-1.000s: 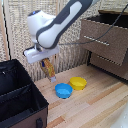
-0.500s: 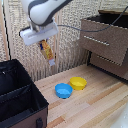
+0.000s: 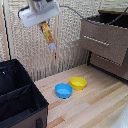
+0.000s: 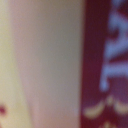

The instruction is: Locate and clasp the grip of the topmost drawer. Steadily and circumspectly yank the drawer open. Discover and seize the nutrition bar using your clamp. Deposit the nutrition bar in the accessible drawer. Unclench the nutrition bar.

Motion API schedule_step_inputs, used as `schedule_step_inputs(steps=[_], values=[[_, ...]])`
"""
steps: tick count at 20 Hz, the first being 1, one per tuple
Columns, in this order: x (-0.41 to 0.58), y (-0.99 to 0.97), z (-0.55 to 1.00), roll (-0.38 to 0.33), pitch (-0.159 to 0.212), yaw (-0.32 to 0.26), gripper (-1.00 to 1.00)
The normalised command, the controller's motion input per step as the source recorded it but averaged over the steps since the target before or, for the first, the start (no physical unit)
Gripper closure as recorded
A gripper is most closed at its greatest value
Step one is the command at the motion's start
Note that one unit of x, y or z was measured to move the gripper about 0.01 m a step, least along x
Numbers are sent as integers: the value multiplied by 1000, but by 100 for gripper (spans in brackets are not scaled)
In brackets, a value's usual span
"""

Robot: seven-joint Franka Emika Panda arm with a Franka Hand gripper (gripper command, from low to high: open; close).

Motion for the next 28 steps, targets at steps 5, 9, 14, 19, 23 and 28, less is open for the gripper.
schedule_step_inputs(steps=[5,9,14,19,23,28], values=[[0,-649,951,53,102,-149,100],[0,-641,960,51,99,-145,100],[0,-664,934,62,65,-51,100],[0,-682,871,57,3,-9,100],[0,-696,820,31,16,-2,100],[-1,-747,649,25,64,0,100]])
